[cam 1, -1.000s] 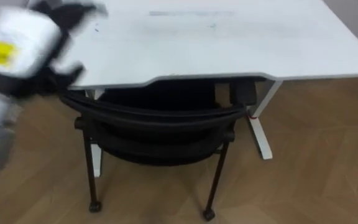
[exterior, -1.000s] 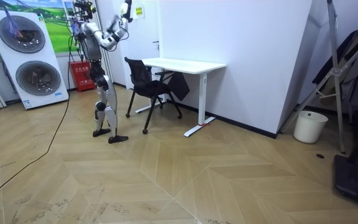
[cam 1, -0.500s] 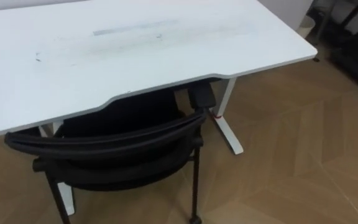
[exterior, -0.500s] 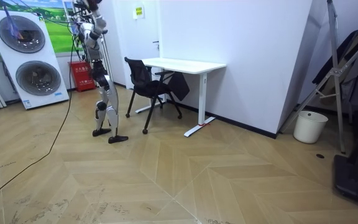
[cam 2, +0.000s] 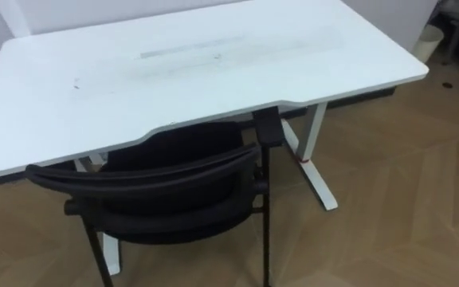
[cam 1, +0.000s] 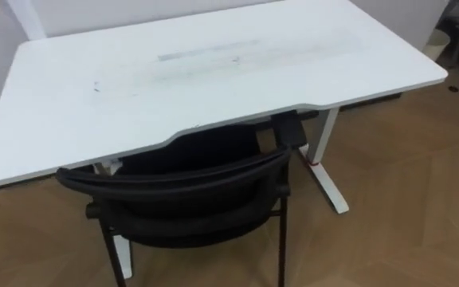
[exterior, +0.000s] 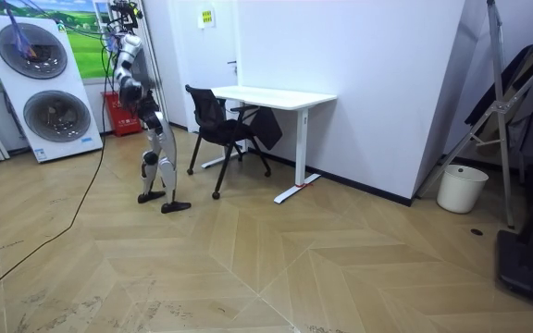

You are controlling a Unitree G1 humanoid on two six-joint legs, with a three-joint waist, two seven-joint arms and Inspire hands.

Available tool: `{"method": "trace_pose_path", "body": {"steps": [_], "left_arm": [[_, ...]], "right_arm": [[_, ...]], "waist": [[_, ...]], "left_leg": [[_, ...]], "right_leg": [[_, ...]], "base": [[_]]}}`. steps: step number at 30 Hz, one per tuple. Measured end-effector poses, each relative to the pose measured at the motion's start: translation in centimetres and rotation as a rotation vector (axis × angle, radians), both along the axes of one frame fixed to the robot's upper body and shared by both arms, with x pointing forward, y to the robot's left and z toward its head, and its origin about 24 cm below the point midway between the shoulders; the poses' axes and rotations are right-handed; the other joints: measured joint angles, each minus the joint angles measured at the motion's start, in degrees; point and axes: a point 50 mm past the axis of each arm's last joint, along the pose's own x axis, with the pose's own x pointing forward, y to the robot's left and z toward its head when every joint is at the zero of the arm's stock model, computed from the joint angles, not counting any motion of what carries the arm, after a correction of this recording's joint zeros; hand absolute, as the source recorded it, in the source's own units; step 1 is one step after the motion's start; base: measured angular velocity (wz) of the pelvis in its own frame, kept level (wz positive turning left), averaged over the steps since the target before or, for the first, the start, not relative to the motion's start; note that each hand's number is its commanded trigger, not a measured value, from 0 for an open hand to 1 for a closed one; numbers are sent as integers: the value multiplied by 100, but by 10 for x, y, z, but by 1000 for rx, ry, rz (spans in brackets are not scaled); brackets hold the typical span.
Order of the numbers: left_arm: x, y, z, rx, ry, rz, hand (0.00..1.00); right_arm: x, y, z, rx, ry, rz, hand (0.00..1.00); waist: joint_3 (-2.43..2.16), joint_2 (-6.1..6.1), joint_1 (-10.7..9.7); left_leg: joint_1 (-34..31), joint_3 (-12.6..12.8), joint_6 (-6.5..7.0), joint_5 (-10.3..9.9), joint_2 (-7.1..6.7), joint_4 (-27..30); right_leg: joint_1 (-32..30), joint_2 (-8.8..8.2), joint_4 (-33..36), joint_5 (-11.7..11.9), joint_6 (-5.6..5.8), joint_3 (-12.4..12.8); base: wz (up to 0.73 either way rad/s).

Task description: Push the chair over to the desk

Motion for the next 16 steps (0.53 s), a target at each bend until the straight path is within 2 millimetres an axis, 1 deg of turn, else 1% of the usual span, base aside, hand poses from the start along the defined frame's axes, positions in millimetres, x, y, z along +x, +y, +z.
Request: {"method": "trace_pose_path", "body": {"steps": [1,2,3,4,5,7,8,10,11,12,13,15,16], "left_arm": [[7,-4,-6,-33,-49,-13,0],[7,-5,-8,-52,-64,-34,0],[16,-4,-13,-104,-105,-114,0],[24,-3,-18,-160,-157,-207,0],[28,-3,-20,-185,-181,-250,0],[42,-2,-26,-311,-260,-453,0],[45,-3,-28,-350,-268,-507,0],[52,-14,-34,-527,-253,-706,0],[52,-19,-35,-571,-248,-739,0],[52,-29,-39,-650,-248,-776,0],[50,-40,-41,-712,-256,-779,0],[51,-52,-44,-771,-274,-779,0],[52,-58,-45,-799,-277,-783,0]], "right_arm": [[0,10,-7,72,5,23,0],[3,12,-9,100,-1,38,0],[8,16,-14,158,-10,93,0],[19,18,-19,213,-26,166,0],[24,19,-21,236,-37,198,0],[40,24,-28,332,-66,321,0],[43,26,-30,354,-69,346,0],[49,34,-35,456,-55,470,0],[51,36,-36,482,-48,504,0],[54,40,-38,527,-40,559,0],[54,43,-39,563,-32,592,0],[55,46,-40,601,-30,613,0],[57,48,-41,622,-28,617,0]], "waist": [[20,-37,-17],[25,-45,-27],[33,-30,-25],[42,-17,-9],[42,-16,-21],[42,-4,-46],[42,-4,-52],[48,6,-40],[48,6,-26],[55,4,-6],[60,0,7],[70,-17,9],[81,-34,0]], "left_leg": [[-6,-77,1,-3,-19,6],[-12,-111,12,3,-18,6],[-14,-113,26,13,-21,13],[-17,-117,45,25,-17,20],[-19,-115,47,26,-18,25],[-22,-125,50,25,-19,33],[-28,-132,53,23,-20,33],[-59,-152,58,20,-10,32],[-70,-153,59,20,-7,31],[-88,-160,65,21,-4,27],[-87,-183,78,22,-6,16],[-86,-229,109,22,-8,14],[-86,-290,110,22,-12,6]], "right_leg": [[36,-25,-16,21,28,-54],[59,-44,-39,31,52,-79],[126,-49,-156,84,98,-103],[169,-29,-261,163,96,-90],[190,-20,-308,198,91,-89],[231,10,-335,309,14,-132],[231,9,-329,310,13,-154],[223,7,-328,307,7,-227],[213,11,-329,303,5,-228],[200,16,-332,301,4,-235],[205,17,-333,291,10,-251],[221,8,-334,274,27,-289],[242,-1,-335,263,40,-317]], "base": [[24],[22],[9],[0],[-5],[0],[8],[11],[6],[4],[6],[13],[14]]}}
